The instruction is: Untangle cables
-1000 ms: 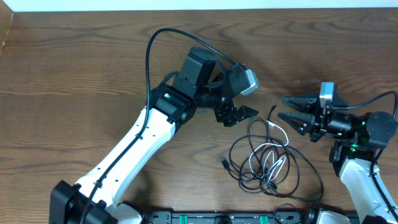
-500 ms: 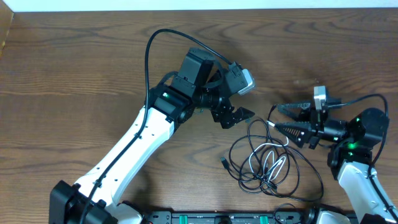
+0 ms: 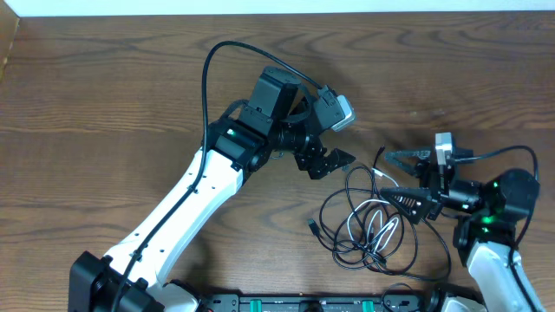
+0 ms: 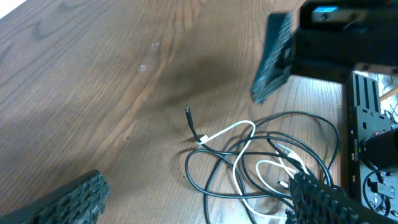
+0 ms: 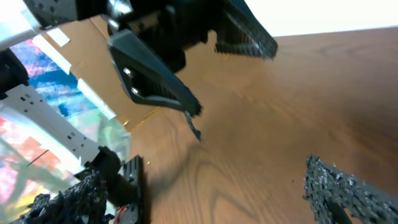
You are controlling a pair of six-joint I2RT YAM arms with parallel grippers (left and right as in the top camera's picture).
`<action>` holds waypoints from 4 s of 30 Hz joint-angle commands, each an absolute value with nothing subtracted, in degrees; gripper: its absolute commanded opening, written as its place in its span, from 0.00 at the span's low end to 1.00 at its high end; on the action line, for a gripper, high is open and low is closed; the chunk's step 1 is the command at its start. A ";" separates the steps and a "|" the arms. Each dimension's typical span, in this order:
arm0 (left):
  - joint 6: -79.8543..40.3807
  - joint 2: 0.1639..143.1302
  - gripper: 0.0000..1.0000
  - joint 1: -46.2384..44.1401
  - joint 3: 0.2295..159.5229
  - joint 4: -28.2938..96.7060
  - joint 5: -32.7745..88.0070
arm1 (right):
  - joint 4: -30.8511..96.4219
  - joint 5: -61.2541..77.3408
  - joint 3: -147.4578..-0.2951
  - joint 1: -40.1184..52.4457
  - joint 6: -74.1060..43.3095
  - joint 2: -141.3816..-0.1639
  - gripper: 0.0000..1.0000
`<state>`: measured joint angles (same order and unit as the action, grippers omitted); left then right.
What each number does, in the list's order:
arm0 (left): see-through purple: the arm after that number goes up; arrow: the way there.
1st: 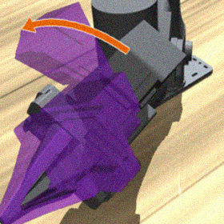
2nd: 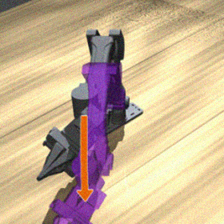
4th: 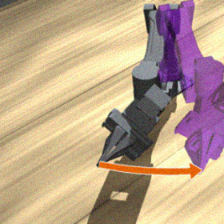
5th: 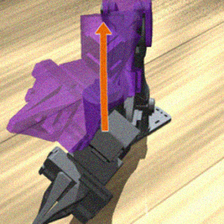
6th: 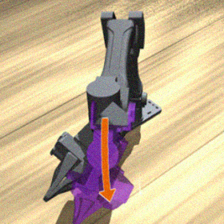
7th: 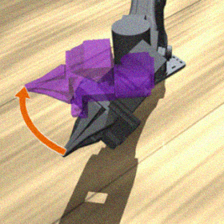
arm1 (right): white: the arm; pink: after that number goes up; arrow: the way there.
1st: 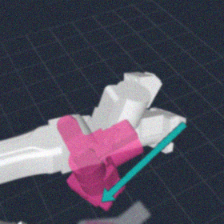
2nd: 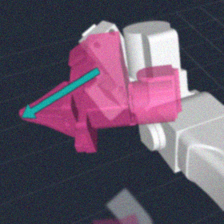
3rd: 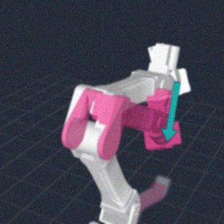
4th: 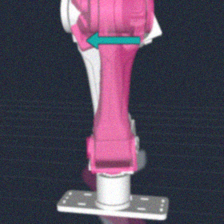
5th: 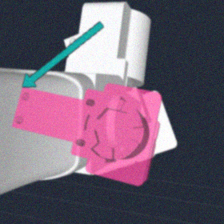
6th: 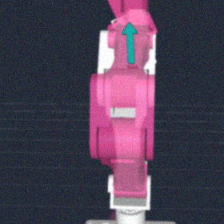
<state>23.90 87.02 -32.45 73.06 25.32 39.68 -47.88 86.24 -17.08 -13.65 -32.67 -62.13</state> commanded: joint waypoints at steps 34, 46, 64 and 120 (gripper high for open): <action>36.40 86.98 0.93 -48.77 68.69 42.94 32.25 | -47.33 60.12 -17.15 -26.83 -33.80 -60.40 0.99; 37.56 87.53 0.94 -53.23 56.97 27.46 28.60 | -47.33 60.12 -17.15 -28.32 -33.82 -60.40 0.99; 37.47 95.11 0.93 -58.59 55.22 20.18 29.52 | -46.52 60.36 -17.12 -28.29 -33.80 -60.40 0.99; 21.28 70.63 0.08 -30.55 58.00 4.67 45.17 | -47.99 80.97 -19.16 -18.13 -19.18 -62.28 0.99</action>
<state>24.12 70.89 -30.81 56.18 4.64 39.44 -47.83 79.31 -17.96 -19.14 -21.12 -61.82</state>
